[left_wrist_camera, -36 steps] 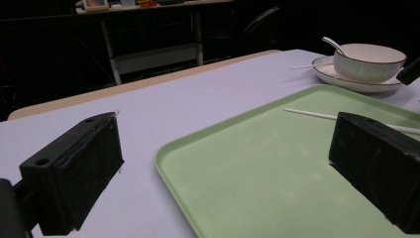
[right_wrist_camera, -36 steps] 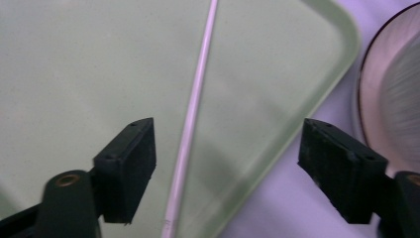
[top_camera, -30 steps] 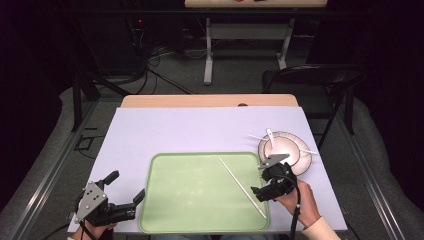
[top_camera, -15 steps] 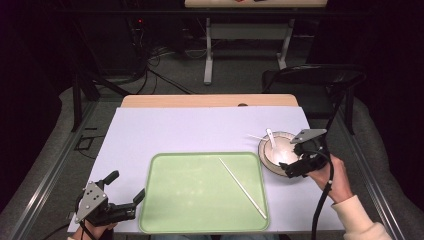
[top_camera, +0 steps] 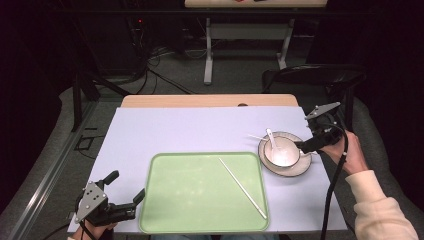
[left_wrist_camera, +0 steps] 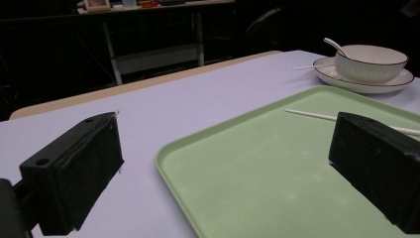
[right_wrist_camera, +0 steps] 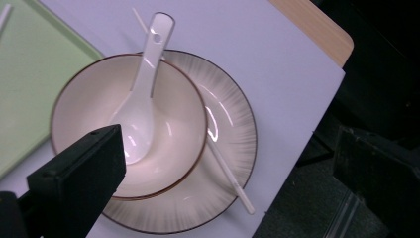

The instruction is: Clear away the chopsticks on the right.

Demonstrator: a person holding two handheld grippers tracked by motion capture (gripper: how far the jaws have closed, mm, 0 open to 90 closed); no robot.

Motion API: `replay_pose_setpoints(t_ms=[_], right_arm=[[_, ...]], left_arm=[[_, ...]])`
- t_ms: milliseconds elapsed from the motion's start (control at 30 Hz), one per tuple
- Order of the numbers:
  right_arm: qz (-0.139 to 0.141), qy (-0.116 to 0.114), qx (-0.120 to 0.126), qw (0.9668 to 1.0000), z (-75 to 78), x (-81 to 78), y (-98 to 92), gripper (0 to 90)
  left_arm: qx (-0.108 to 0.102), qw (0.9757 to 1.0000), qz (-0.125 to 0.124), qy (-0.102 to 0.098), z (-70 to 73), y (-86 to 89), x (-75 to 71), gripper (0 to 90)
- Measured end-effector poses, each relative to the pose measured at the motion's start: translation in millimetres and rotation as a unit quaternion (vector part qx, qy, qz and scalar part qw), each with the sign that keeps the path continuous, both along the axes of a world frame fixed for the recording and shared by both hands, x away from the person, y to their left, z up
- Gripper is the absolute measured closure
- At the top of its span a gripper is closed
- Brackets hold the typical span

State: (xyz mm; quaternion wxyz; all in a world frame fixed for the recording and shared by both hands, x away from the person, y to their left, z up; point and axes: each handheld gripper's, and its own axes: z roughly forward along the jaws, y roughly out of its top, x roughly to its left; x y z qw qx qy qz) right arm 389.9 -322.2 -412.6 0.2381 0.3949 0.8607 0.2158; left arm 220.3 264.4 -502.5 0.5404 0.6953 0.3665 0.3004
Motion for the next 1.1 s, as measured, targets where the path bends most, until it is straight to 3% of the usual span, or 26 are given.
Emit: replay_pose_setpoints(t_ms=[167, 367, 467, 567, 633, 800, 1100], right_arm=[[-0.004, 0.017, -0.026, 0.9995, -3.0, 19.0, -5.5, 1.1], [-0.009, 0.041, -0.050, 0.9979, -11.5, 40.3, -8.6, 17.5], [-0.009, 0.065, -0.064, 0.9958, -21.1, 50.6, -10.0, 25.3], [-0.009, 0.091, -0.058, 0.9941, -31.1, 57.2, -14.1, 32.9], [-0.007, 0.117, -0.068, 0.9907, -41.1, 58.6, -14.9, 38.6], [0.013, 0.145, -0.078, 0.9863, -56.8, 58.1, -15.1, 50.5], [0.037, 0.171, -0.093, 0.9801, -73.9, 57.6, -12.3, 61.5]], left_arm=[[0.001, 1.0000, -0.001, 0.001, -0.1, -0.1, 0.3, 0.0], [0.000, 1.0000, 0.000, 0.001, -0.1, 0.0, 0.1, 0.0], [0.000, 1.0000, 0.000, 0.001, -0.1, 0.1, 0.1, 0.0], [-0.001, 1.0000, 0.002, 0.000, -0.1, 0.4, 0.1, 0.0], [-0.002, 1.0000, 0.002, 0.000, -0.2, 0.5, 0.0, 0.0], [0.000, 1.0000, 0.000, 0.000, -0.1, 0.3, 0.1, 0.0], [0.000, 1.0000, 0.001, 0.001, -0.1, 0.1, 0.2, 0.0]])
